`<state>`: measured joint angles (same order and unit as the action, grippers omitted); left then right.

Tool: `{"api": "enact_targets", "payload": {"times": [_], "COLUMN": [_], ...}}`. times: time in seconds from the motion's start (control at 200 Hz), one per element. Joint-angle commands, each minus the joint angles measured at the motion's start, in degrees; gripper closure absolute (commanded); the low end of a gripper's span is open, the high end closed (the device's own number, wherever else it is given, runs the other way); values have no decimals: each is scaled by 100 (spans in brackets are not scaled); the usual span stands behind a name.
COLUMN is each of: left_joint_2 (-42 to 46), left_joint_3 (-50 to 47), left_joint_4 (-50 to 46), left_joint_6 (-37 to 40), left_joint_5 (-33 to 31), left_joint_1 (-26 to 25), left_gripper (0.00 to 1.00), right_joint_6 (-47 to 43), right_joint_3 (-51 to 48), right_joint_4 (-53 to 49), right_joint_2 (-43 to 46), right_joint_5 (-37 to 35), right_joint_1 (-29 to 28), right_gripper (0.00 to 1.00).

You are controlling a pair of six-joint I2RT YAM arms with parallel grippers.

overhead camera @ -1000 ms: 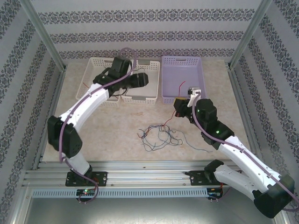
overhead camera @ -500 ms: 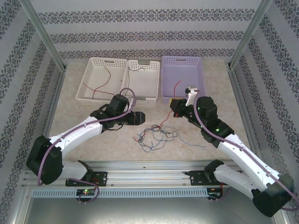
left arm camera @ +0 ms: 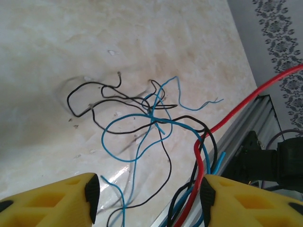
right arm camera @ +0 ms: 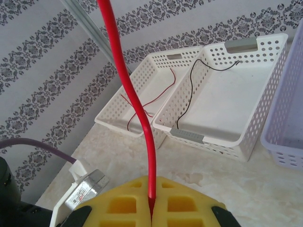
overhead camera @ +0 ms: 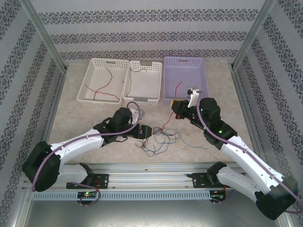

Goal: Untangle the cables

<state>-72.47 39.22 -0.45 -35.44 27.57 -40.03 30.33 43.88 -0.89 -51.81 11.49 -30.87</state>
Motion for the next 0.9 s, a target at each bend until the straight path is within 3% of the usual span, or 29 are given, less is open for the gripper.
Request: {"api": "enact_targets", "payload": {"times": [0.0, 0.14, 0.325, 0.844, 0.894], "left_joint_2": [103, 78, 154, -31, -63], "left_joint_3": [-111, -206, -423, -540, -541], "left_joint_4": [447, 634, 972, 1457, 1476], "left_joint_6": [-81, -136, -259, -251, -236], "left_joint_5": [205, 340, 688, 1004, 1026], "left_joint_1": [-84, -85, -106, -190, -191], "left_gripper": [46, 51, 44, 100, 100], "right_joint_6": [105, 114, 83, -113, -165], "right_joint_3": [-28, -72, -76, 142, 194], "right_joint_4": [236, 273, 282, 387, 379], "right_joint_2": [-9, -21, -39, -368, -407], "right_joint_5": [99, 100, 73, -93, -124], "right_joint_1": [11, 12, 12, 21, 34], "right_gripper": [100, 100, 100, 100, 100]}}
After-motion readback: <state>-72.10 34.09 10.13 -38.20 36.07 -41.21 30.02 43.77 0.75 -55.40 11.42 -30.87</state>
